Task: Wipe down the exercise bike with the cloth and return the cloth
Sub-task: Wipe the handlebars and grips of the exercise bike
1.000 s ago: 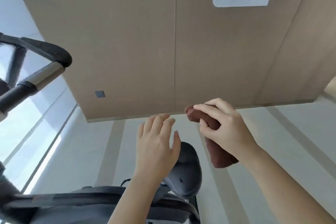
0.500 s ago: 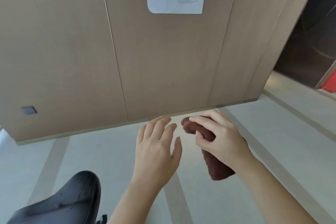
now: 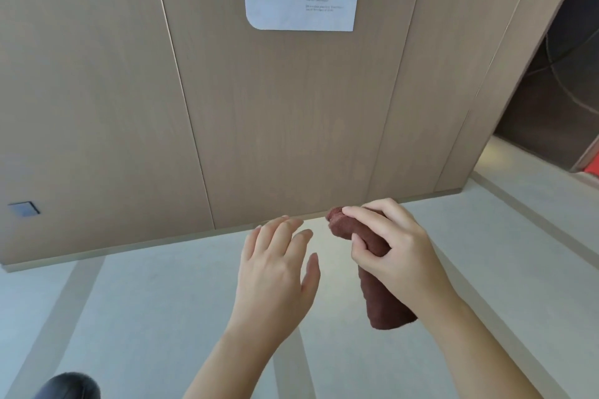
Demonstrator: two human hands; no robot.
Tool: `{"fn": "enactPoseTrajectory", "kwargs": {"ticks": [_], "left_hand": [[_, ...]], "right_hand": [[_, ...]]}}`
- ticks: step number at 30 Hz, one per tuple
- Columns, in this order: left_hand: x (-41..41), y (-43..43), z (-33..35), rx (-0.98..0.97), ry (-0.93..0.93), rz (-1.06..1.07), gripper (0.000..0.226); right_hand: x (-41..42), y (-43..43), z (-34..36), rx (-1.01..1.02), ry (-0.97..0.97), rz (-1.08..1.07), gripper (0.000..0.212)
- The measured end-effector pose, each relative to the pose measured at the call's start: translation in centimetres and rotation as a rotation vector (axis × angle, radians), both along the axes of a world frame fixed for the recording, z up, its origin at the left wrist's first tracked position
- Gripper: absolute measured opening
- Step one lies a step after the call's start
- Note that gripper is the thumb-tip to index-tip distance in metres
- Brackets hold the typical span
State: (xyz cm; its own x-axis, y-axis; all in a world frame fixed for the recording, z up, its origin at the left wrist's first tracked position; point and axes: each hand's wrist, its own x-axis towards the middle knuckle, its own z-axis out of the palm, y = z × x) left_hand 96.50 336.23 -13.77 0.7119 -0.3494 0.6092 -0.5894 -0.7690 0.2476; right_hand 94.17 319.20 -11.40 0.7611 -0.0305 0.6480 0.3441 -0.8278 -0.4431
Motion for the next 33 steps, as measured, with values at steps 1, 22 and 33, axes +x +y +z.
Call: {"fn": "enactPoseTrajectory", "kwargs": {"ticks": [1, 22, 33], "left_hand": [[1.3, 0.0, -0.2, -0.004, 0.001, 0.008, 0.033], [30.0, 18.7, 0.5, -0.099, -0.057, 0.535, 0.024], [38.7, 30.2, 1.1, -0.036, -0.091, 0.967, 0.027]], "right_hand": [[1.4, 0.0, -0.1, 0.001, -0.006, 0.007, 0.035], [38.3, 19.7, 1.5, 0.059, -0.073, 0.554, 0.032], [52.8, 34.8, 1.8, 0.131, -0.061, 0.956, 0.032]]}}
